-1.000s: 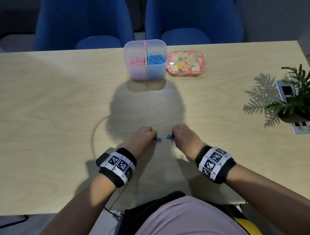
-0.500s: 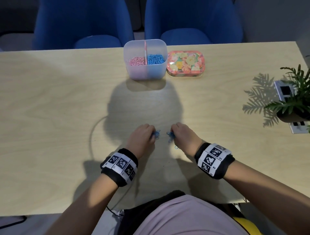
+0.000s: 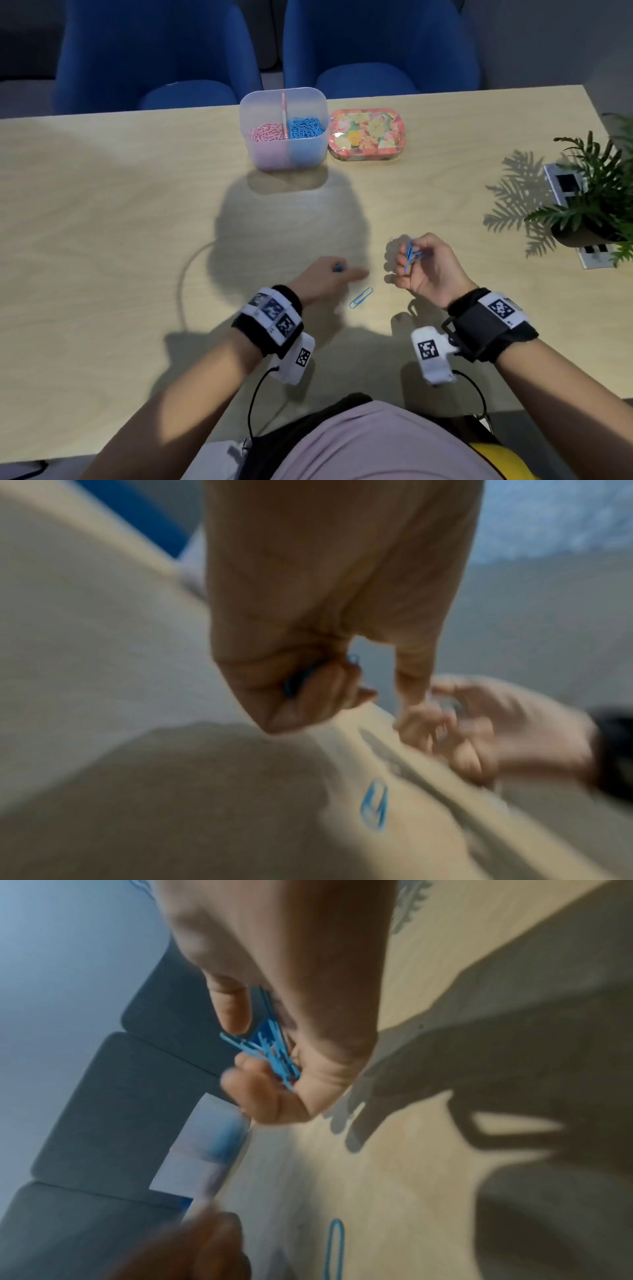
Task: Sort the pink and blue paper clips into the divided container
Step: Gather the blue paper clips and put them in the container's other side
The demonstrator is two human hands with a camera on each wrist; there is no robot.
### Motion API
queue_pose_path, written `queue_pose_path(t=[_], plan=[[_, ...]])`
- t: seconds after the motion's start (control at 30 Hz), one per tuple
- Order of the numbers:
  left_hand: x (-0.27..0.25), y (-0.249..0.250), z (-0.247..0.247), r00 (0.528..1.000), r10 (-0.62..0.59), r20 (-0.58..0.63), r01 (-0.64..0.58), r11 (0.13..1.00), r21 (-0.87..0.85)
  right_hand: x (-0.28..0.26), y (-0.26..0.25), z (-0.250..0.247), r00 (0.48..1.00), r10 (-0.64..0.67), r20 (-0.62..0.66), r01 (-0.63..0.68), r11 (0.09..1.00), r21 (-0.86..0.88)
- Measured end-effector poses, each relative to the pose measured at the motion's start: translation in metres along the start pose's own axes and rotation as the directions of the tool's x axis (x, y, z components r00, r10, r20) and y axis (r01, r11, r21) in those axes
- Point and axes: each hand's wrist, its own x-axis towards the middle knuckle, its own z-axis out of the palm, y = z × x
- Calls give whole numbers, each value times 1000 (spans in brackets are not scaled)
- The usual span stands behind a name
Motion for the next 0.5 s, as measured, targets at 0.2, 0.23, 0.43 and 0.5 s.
queue_pose_path(t=[0.2, 0.23, 0.43, 0.5], plan=[[7, -5, 26, 975, 217, -37, -126, 691, 711, 24, -38, 24, 992, -8, -128, -19, 978, -210], [8, -7, 27, 973, 230, -23, -138, 657, 741, 31, -48, 33, 993, -3, -119, -24, 975, -223], [2, -7, 31, 990, 144, -10, -70, 541, 838, 75, -116, 110, 991, -91, -96, 53, 937, -344], [0, -8, 24, 996, 91, -1, -53, 589, 806, 88, -132, 139, 994, -88, -62, 65, 949, -309]])
